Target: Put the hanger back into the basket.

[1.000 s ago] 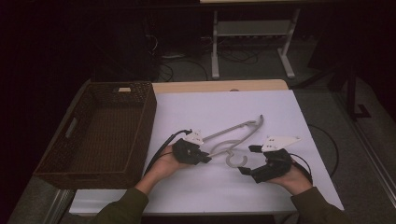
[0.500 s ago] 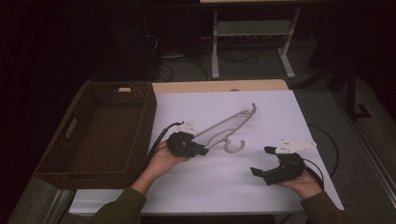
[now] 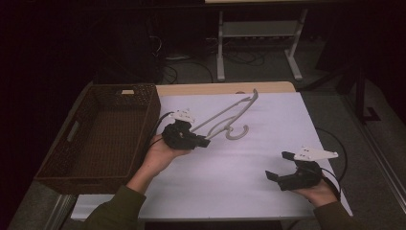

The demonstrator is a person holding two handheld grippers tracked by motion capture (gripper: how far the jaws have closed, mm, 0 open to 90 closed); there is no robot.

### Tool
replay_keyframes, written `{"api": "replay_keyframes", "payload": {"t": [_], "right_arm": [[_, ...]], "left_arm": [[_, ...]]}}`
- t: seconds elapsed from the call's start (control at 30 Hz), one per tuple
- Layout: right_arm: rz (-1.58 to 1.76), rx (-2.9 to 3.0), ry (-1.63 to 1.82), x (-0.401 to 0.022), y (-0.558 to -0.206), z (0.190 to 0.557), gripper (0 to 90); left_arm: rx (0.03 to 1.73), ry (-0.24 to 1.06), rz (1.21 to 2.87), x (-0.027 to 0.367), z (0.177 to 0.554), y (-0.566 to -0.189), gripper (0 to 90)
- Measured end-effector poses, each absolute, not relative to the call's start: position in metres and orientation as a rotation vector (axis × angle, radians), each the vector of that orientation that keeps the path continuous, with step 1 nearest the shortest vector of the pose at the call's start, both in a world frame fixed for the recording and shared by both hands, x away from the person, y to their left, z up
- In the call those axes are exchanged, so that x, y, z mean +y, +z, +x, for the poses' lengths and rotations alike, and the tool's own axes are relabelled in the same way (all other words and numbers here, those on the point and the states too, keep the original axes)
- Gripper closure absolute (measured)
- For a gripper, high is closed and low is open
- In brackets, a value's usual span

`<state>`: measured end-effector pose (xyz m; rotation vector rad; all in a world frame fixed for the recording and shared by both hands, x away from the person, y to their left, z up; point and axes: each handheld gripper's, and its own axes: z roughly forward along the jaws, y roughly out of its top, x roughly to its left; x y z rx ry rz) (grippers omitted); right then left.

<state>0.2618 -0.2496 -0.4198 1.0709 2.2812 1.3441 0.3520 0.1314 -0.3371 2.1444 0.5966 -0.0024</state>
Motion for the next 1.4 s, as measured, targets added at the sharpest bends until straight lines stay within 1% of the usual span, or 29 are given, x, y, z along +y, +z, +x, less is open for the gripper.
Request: {"api": "replay_keyframes", "payload": {"t": [0.13,0.5,0.77,1.03,1.23,1.27,1.3,1.4], "right_arm": [[1.071,2.270,1.352,-0.250,-0.420,0.262,2.7],[1.056,2.251,1.354,-0.251,-0.418,0.262,2.9],[1.065,2.223,1.365,-0.252,-0.416,0.261,3.2],[1.064,2.221,1.359,-0.253,-0.416,0.261,3.2],[1.065,2.217,1.357,-0.253,-0.416,0.262,3.2],[1.060,2.216,1.355,-0.253,-0.416,0.262,3.2],[1.060,2.216,1.355,-0.253,-0.416,0.262,3.2],[1.062,2.218,1.349,-0.253,-0.416,0.262,3.2]], "left_arm": [[0.623,0.004,2.125,0.139,0.351,-0.320,82.2],[0.615,0.033,2.084,0.166,0.352,-0.269,82.2],[0.647,0.079,2.056,0.192,0.353,-0.245,82.2],[0.698,0.119,2.029,0.227,0.352,-0.235,82.2],[0.764,0.155,2.017,0.269,0.349,-0.236,82.2],[0.789,0.163,2.015,0.282,0.347,-0.237,82.1],[0.789,0.163,2.015,0.282,0.347,-0.237,82.1],[0.835,0.172,2.009,0.307,0.343,-0.242,82.1]]}}
